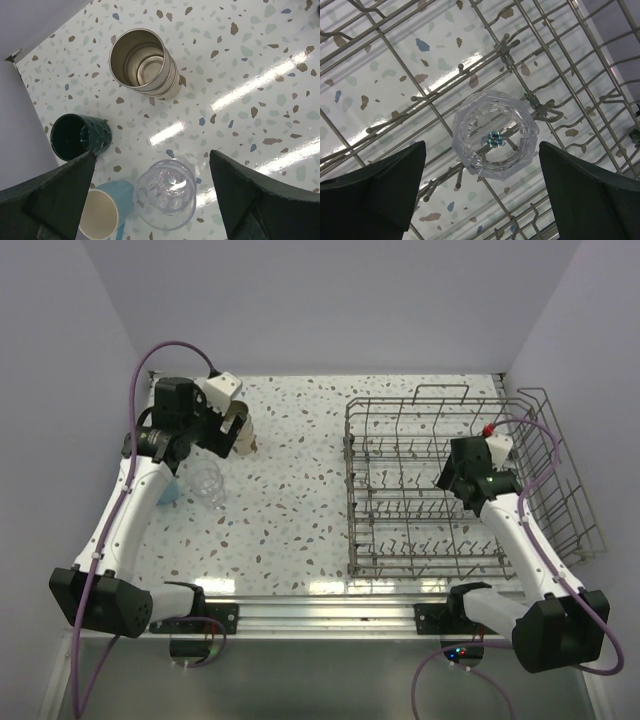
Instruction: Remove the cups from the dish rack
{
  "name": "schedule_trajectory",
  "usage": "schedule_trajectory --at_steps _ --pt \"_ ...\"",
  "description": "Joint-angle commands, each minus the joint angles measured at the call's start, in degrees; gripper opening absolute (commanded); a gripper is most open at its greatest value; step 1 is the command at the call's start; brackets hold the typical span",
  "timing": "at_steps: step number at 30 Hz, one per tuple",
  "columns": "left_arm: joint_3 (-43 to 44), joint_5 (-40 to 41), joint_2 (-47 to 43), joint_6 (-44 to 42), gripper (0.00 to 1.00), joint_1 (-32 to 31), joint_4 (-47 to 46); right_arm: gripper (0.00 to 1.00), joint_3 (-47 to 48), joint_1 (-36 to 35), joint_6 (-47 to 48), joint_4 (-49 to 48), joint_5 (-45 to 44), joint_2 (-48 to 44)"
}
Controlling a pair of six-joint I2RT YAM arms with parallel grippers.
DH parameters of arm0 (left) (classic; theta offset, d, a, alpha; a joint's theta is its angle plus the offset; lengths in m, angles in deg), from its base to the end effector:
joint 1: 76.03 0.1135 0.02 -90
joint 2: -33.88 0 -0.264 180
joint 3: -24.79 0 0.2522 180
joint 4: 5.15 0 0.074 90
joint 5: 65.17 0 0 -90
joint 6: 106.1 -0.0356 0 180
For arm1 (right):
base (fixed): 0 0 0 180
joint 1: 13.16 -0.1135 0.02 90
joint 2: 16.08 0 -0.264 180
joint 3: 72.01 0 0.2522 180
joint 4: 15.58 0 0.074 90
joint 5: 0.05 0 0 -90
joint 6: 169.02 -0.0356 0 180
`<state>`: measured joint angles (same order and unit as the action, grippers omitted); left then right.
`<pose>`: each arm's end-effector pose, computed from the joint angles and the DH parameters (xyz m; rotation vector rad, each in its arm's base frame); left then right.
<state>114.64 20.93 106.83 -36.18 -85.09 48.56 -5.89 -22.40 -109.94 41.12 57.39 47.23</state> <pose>0.2678 -0.0452 0.3736 0.5928 2.1308 0.0314 0.2149 0.0155 0.2777 0.6590 2.2568 -0.3800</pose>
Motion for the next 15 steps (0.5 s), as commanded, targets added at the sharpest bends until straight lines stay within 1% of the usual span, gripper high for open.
schedule_trajectory --at_steps 1,5,9,12,13,15 --pt "0.1 -3.6 -1.3 1.0 1.0 -0.1 -2.9 0.98 -2.5 0.7 -3.4 -1.7 -4.1 -2.1" --pt "0.6 -3.6 -1.0 0.3 1.0 -0.1 -2.7 0.98 -5.6 1.5 -3.0 -5.8 -3.4 -1.8" --pt "0.9 -3.9 -1.0 0.2 1.0 -0.1 -2.0 0.95 -6.6 2.0 -3.1 -8.8 -2.5 -0.6" --pt "1.1 -4.2 -0.9 -0.1 1.0 -0.1 -1.4 0.85 -6.7 2.3 -2.2 -10.4 -2.3 -0.1" --pt "1.1 -4.3 -1.0 -0.2 1.0 -0.1 -1.1 0.78 -6.8 2.4 -2.0 -10.9 -2.3 -0.2" --pt "1.2 -4.2 -1.0 -0.3 1.0 -0.1 -1.0 0.71 -6.9 2.4 -1.9 -11.1 -2.8 -0.3"
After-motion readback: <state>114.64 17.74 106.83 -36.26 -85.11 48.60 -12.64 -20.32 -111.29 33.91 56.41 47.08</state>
